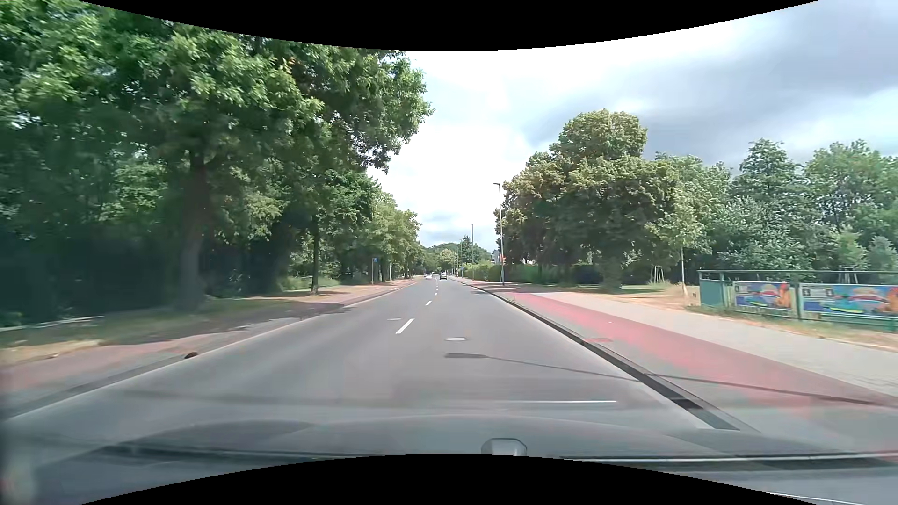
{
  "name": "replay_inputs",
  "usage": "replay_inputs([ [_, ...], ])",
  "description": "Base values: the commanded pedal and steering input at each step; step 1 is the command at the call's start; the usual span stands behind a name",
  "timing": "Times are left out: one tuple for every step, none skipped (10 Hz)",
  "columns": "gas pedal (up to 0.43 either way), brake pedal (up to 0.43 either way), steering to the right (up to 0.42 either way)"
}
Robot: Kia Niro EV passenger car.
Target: Follow the waypoints while adhering to traffic rules and regulations
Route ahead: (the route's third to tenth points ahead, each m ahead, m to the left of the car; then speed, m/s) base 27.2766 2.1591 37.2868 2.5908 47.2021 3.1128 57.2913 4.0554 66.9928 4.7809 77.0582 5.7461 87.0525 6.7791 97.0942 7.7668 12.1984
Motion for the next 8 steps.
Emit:
replay_inputs([
  [0.15, 0.018, -0.014],
  [0.15, 0.018, -0.014],
  [0.15, 0.018, -0.012],
  [0.15, 0.018, -0.01],
  [0.15, 0.018, -0.009],
  [0.15, 0.018, -0.008],
  [0.15, 0.018, -0.006],
  [0.15, 0.018, -0.005],
])
